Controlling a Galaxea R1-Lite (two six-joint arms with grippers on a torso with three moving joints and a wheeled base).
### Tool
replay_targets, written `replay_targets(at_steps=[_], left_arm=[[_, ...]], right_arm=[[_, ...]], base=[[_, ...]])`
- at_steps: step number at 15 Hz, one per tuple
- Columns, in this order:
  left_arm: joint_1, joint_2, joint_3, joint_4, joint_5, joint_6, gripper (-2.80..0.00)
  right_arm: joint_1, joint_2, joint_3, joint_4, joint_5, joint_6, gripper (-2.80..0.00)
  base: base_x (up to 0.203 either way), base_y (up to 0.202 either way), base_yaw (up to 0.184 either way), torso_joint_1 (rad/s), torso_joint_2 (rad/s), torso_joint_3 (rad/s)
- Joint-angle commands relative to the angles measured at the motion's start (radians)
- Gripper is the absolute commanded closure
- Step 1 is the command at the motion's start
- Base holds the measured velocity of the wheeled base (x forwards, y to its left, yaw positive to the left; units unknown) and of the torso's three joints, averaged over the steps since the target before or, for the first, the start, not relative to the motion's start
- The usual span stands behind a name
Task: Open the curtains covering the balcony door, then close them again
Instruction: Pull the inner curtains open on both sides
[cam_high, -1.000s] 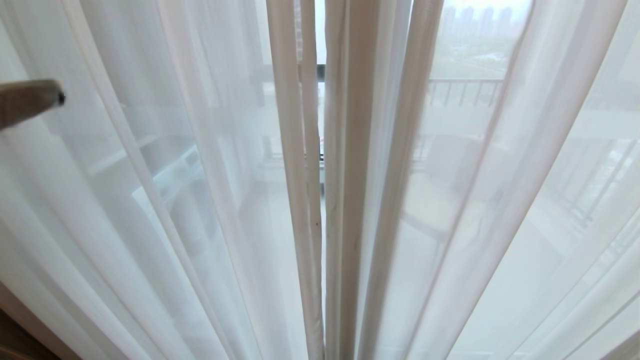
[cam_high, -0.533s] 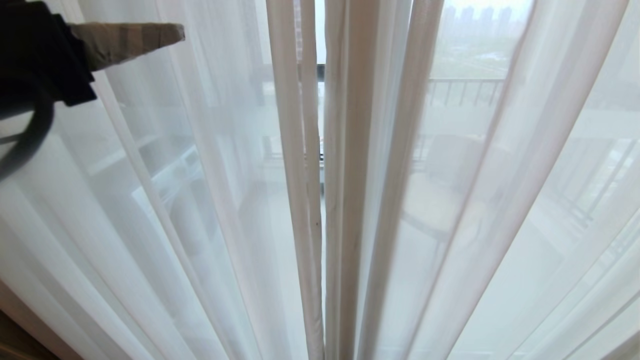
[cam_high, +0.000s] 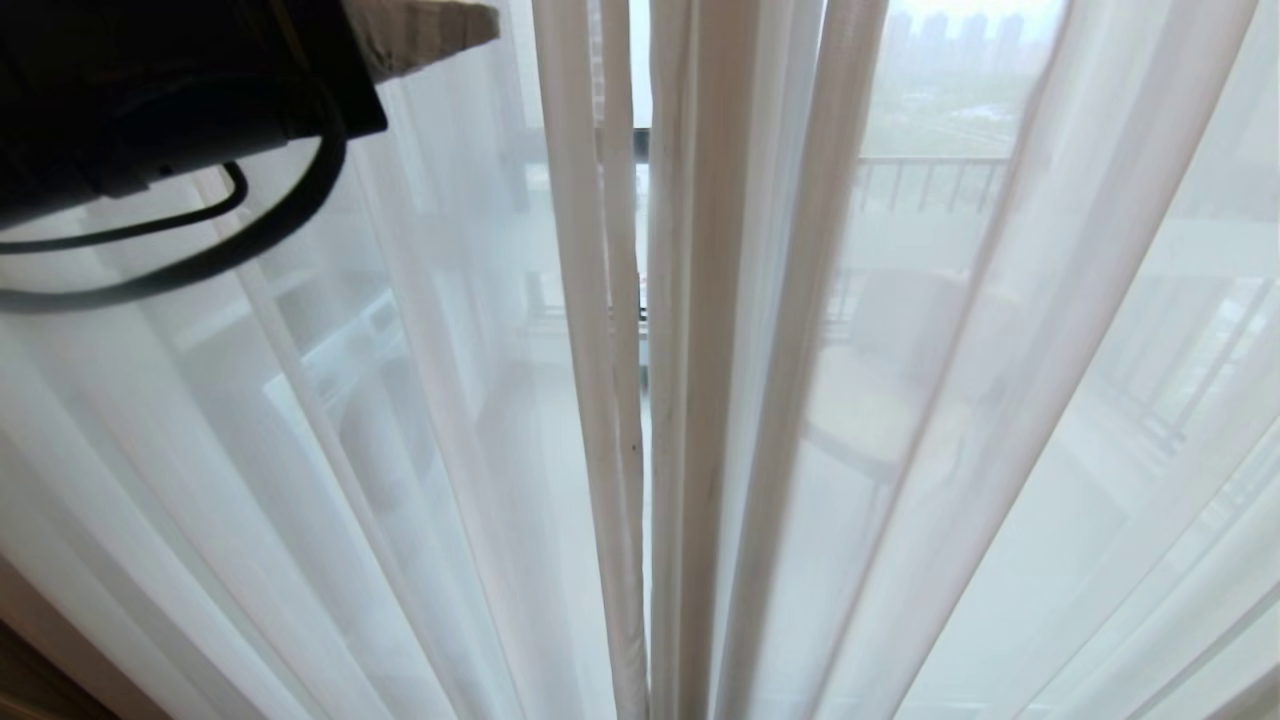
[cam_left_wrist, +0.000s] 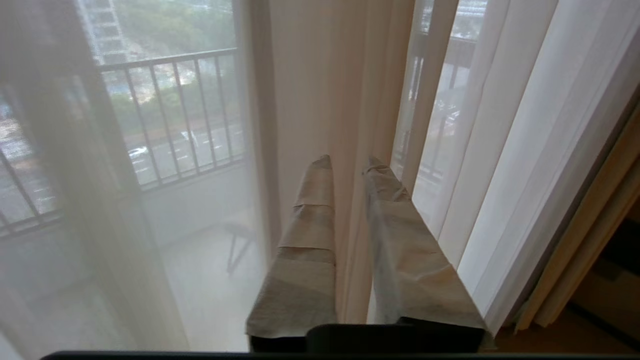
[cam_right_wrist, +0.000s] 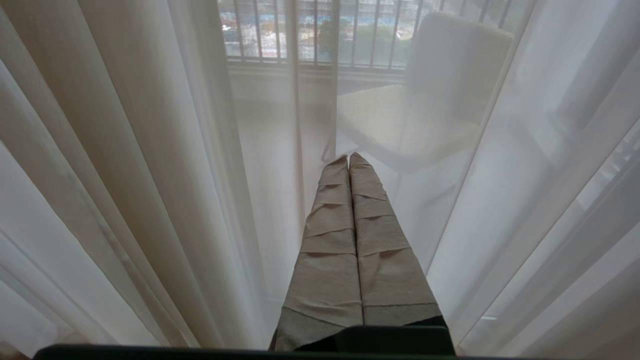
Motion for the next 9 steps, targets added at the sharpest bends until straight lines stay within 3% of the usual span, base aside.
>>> replay_targets(at_steps=[1,9], left_arm=[[-0.028,0.031,-0.010,-0.002,-0.001,0.000,-2.80],[-0.045,0.105,-0.095,0.006,0.023,0.002,-2.80]], right_arm=[[0.000,0.001,0.000,0.000,0.001,-0.001,0.00],[0.000,0.000,0.000,0.000,0.001,-0.001,0.00]], base=[[0.000,0.000,0.000,0.000,0.00,0.000],[0.000,0.000,0.000,0.000,0.00,0.000]])
